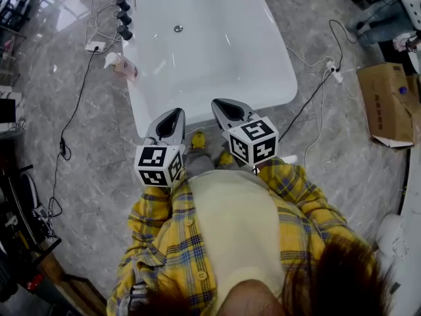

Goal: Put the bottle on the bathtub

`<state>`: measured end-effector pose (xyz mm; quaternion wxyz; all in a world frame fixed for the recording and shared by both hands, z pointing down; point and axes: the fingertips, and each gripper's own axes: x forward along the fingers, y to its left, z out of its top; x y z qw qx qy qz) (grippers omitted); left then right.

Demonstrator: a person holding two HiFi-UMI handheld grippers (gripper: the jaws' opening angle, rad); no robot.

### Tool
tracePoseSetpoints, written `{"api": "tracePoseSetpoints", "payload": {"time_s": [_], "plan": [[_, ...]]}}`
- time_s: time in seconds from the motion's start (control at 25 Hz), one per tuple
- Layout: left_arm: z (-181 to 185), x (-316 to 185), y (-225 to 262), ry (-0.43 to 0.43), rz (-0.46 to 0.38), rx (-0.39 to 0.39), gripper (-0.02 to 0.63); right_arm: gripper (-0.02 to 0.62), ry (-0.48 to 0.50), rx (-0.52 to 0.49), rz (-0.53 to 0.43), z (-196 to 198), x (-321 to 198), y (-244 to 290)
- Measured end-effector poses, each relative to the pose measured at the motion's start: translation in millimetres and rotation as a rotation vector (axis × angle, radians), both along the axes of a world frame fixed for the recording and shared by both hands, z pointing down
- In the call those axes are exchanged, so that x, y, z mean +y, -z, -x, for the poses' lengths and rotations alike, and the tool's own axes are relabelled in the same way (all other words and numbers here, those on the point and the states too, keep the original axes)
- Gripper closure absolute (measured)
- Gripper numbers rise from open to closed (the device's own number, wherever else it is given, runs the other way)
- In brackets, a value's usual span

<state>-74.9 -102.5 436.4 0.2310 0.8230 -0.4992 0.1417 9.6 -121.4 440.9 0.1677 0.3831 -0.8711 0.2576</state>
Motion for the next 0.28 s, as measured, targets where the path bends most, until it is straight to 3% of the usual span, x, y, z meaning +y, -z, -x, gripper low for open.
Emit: {"api": "tracePoseSetpoints", "payload": {"time_s": [0.28], "plan": [[0.7,-0.4,-1.8,-0.006,0.006,0.006,0.586,0.581,0.003,0.0,0.002,3.0,-1.3,-0.1]]}}
